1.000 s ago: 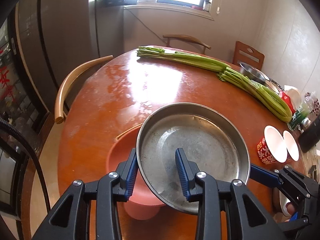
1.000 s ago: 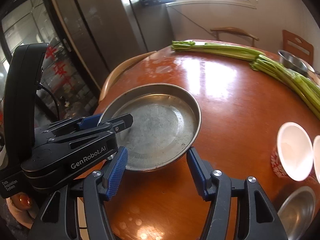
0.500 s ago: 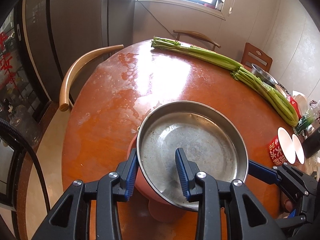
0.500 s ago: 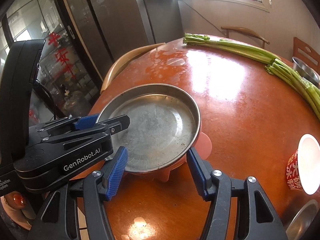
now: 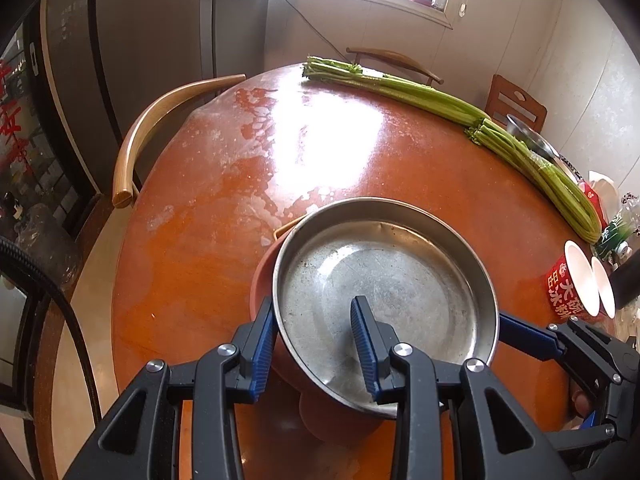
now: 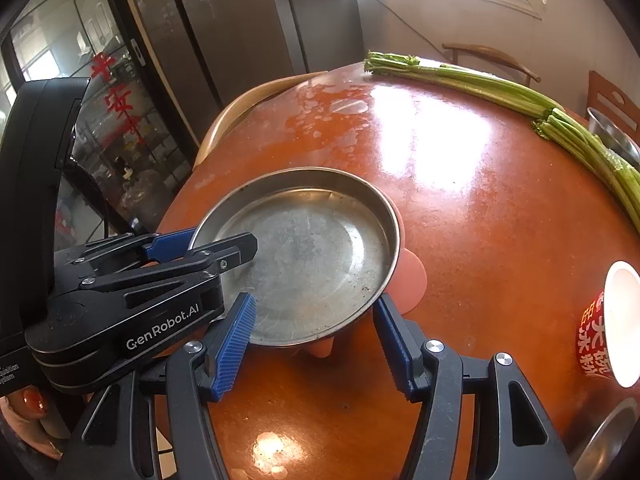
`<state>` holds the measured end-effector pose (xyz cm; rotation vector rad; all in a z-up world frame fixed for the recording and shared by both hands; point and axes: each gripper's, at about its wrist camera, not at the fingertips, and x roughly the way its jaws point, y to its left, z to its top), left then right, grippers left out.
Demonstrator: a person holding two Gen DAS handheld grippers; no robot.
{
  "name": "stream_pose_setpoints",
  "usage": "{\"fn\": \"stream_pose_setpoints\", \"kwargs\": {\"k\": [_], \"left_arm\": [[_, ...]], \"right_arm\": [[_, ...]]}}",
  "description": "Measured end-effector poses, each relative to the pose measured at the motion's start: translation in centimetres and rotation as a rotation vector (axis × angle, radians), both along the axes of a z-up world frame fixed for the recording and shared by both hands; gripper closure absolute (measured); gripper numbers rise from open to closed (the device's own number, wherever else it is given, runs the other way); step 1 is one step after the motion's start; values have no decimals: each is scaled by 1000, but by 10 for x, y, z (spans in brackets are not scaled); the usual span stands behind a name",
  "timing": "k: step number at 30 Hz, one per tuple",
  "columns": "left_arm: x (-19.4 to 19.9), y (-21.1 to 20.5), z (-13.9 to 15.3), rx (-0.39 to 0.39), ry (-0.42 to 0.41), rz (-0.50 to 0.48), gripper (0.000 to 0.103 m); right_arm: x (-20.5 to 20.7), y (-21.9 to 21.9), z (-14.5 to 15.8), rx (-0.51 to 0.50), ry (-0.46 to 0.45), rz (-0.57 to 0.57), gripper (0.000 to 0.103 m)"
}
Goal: Organize plates and bowls
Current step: 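Carry the steel pan with the left tool over the pink bowl and lower, then set the steel pan onto the pink bowl, open the left tool, withdraw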
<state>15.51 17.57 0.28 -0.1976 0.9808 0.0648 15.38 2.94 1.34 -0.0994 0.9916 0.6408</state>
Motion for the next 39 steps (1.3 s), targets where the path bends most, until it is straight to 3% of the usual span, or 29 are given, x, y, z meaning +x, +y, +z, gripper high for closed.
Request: {"fn": "stream_pose_setpoints", "kwargs": {"k": [19,32,39], "left_arm": [[-2,2,-6,-23,4,10,66],[-8,8,4,-30,-37,32,66],[-14,23,6,-34,-45,90,65]], "right_arm": [[3,0,-6,-40,-43,-26,39],[2,2,-6,-31,-41,-26,39],[3,-6,-2,-7,-45,-61,39]]}}
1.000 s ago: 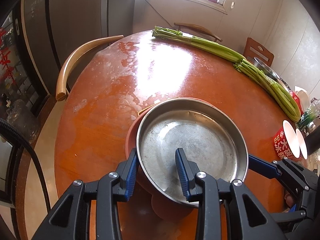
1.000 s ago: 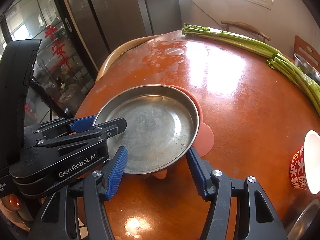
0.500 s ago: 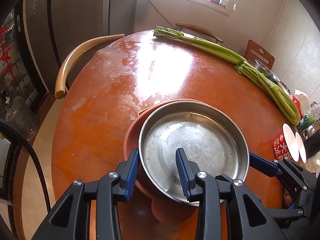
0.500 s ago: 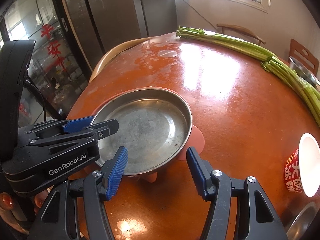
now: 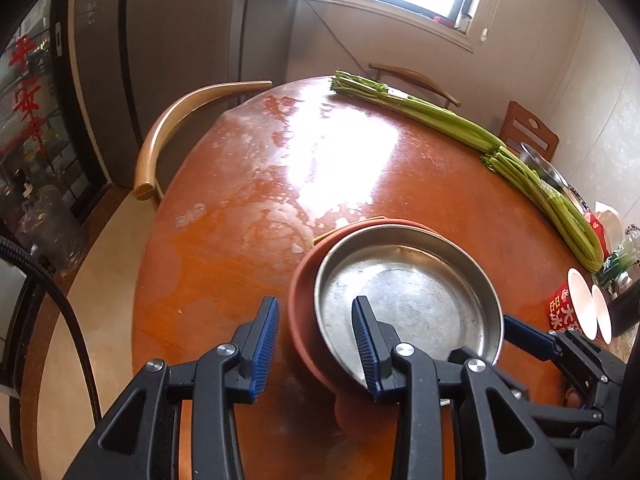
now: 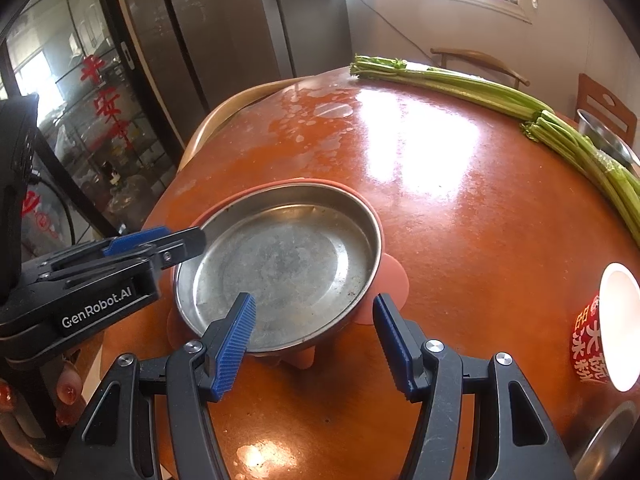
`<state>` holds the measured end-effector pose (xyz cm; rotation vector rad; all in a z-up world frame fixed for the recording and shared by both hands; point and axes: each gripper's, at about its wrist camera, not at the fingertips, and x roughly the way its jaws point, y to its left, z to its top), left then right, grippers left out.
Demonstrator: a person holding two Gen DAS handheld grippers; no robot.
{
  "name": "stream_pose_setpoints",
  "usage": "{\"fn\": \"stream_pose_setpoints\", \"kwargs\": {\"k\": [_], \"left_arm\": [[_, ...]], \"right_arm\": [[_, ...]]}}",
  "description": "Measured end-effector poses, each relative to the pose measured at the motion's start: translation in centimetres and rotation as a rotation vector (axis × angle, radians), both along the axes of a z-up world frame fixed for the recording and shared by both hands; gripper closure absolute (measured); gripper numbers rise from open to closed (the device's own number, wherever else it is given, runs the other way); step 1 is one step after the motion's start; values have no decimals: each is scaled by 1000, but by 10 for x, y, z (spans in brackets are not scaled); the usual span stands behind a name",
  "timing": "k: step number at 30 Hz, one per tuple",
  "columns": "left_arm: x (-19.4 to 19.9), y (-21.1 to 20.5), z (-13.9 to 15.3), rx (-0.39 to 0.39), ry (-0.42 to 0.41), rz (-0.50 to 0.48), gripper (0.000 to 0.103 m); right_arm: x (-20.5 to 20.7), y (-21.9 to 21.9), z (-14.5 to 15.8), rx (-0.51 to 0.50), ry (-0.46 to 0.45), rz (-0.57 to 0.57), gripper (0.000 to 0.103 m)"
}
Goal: Organize plates and bowls
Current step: 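Set the steel pan onto the pink bowl, open the left tool, withdraw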
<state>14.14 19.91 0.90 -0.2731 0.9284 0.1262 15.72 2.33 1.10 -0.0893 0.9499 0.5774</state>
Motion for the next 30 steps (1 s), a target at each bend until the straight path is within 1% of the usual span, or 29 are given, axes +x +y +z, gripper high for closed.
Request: {"fn": "stream_pose_setpoints", "kwargs": {"k": [3,5,8,13,16,19,24,30], "left_arm": [[-5,4,0,-15,-4,0,63],[-7,6,-3,-25,-2,2,61],[-4,8,-11,-45,18,3,61],[5,1,-20,-89,40,-26,61],[10,-7,-21,-61,47,-33,60],[14,-12,-22,-77,46,-49,60],[23,-23,-22,-64,48,-58,60],[35,-40,-22,-69,48,-96,60]], "right_arm": [[2,-9,1,8,-3,-29,39],[4,-15,0,20,15,-46,39],[6,-21,-4,40,45,-64,39],[5,-20,-6,73,83,-39,39],[4,-18,-7,71,87,-23,39],[4,-18,-7,58,74,-24,39],[6,-25,-8,55,71,-43,39],[7,-36,-8,40,57,-70,39]]}}
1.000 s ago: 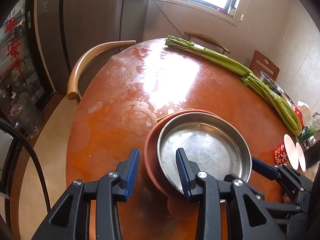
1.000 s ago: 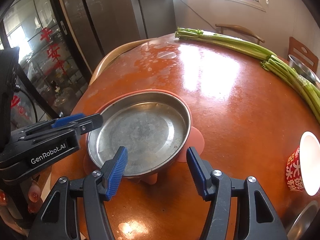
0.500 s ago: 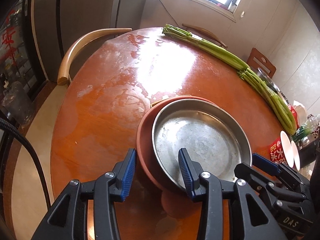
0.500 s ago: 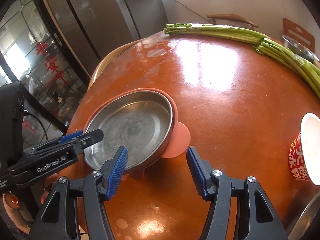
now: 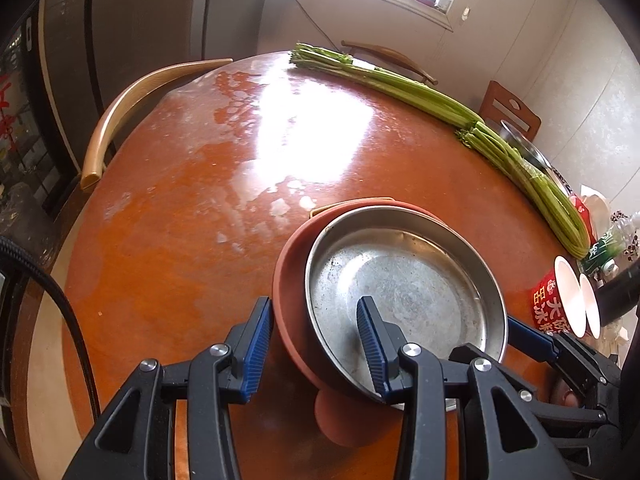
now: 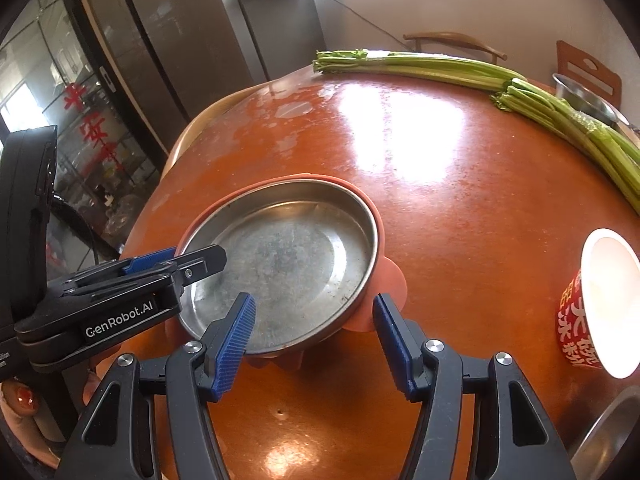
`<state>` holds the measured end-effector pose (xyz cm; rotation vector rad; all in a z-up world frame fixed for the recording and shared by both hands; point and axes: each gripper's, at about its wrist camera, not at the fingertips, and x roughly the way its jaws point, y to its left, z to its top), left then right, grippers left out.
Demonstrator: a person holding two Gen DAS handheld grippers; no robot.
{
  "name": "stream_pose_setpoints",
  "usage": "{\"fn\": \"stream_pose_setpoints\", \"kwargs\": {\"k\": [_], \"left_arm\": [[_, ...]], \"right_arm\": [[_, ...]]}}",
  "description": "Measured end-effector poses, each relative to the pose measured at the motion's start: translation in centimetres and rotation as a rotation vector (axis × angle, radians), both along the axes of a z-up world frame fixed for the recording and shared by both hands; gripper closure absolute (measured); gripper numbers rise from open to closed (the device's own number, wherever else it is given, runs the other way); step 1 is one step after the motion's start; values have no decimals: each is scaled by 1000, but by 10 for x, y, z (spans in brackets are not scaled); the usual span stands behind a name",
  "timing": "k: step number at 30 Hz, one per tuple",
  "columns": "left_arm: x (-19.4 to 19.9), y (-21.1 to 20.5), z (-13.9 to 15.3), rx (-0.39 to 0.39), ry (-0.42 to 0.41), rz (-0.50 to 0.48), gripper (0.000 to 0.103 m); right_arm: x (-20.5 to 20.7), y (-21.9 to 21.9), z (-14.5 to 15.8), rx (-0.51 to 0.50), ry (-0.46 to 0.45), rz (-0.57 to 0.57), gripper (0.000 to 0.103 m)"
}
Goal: Organize plates and bowls
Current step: 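Set the steel pan onto the pink bowl, open the left tool, withdraw, then move the left tool to the deep steel bowl rim and grasp it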
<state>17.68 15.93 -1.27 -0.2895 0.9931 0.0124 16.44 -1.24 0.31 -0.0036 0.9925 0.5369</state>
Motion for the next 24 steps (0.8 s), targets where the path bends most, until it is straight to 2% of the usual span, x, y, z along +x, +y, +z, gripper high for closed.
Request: {"fn": "stream_pose_setpoints", "kwargs": {"k": [7,18,24], "left_arm": [[7,-8,1,10,-4,10,60],[-21,-9,39,83,-88,69,60],[-31,-43,59,99,-129,18,57]], "right_arm": [[-4,-12,7,6,-31,-42,39],[-28,-55,49,34,-195,-106,38],[-52,-94,74,22,-307,-154,34]]}}
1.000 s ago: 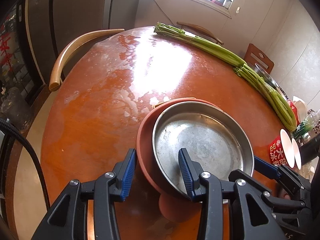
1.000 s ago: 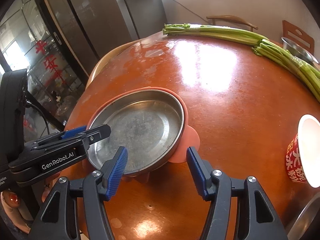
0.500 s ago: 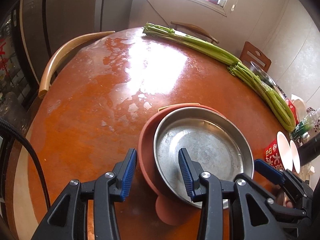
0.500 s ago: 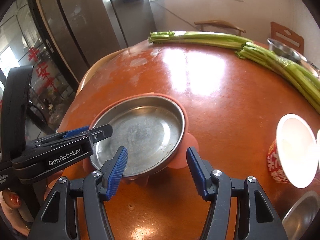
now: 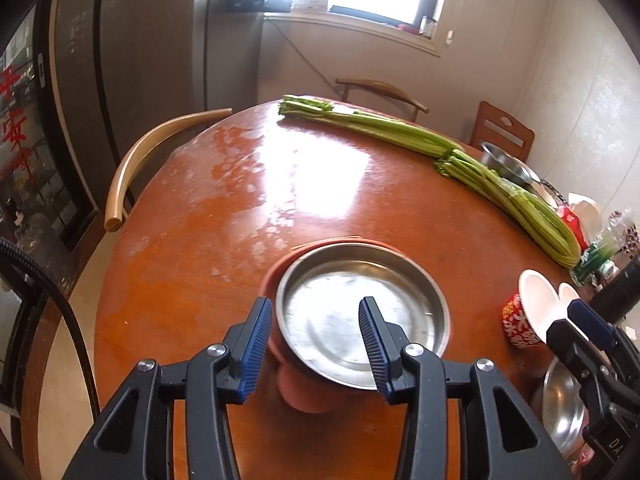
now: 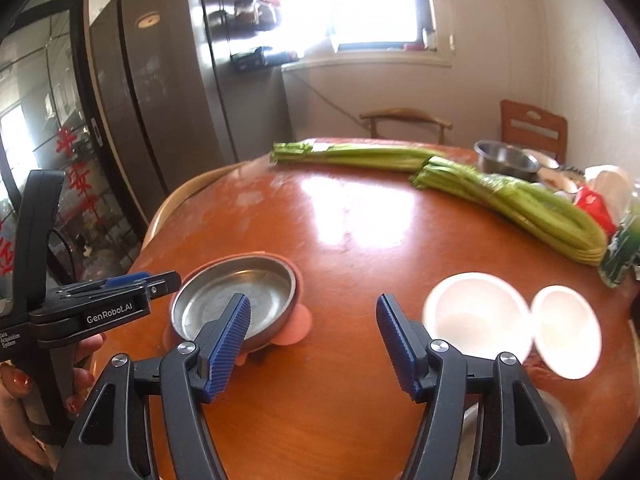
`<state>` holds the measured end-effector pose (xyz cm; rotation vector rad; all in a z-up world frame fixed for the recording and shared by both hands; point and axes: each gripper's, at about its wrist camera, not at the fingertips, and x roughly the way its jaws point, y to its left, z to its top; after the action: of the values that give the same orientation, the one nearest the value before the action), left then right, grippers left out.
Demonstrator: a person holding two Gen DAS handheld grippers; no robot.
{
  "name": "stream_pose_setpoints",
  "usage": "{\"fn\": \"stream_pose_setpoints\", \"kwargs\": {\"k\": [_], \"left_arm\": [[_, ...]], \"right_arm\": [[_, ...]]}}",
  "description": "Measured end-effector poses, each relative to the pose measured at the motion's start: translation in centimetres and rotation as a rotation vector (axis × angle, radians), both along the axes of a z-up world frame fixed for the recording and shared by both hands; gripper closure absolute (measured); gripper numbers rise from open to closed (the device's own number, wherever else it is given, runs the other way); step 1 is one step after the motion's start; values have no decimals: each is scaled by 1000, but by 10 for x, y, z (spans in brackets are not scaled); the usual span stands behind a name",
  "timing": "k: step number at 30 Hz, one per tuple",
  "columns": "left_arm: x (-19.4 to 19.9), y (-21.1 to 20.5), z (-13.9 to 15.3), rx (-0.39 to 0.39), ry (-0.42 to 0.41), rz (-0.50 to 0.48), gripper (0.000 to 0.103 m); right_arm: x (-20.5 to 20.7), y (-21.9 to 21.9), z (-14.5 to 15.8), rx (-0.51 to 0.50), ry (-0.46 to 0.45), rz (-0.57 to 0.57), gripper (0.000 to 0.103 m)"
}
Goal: Organize plates and bowls
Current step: 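Move the left tool to the deep steel bowl rim and grasp it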
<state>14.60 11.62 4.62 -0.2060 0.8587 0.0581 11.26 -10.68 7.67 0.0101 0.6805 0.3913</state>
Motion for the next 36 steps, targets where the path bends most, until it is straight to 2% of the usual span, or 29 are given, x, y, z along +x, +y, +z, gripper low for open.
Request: {"fn": "stream_pose_setpoints", "kwargs": {"k": [6,17,26,36], "left_arm": [[-6,-51,13,26,-23,-84,56],[-14,-141,23,52,-41,-209,56],[-22,-185,8,50,-9,-274,56],[-30,-219,-21,42,60,-348,56]], "right_arm": [[-16,-51,8,-23,-49,-71,32],[-40,-138,6,6,-52,-158,31],[-57,-175,-21,-22,30,-183,30],[-65,-191,-60,-48,143,-185,30]]}}
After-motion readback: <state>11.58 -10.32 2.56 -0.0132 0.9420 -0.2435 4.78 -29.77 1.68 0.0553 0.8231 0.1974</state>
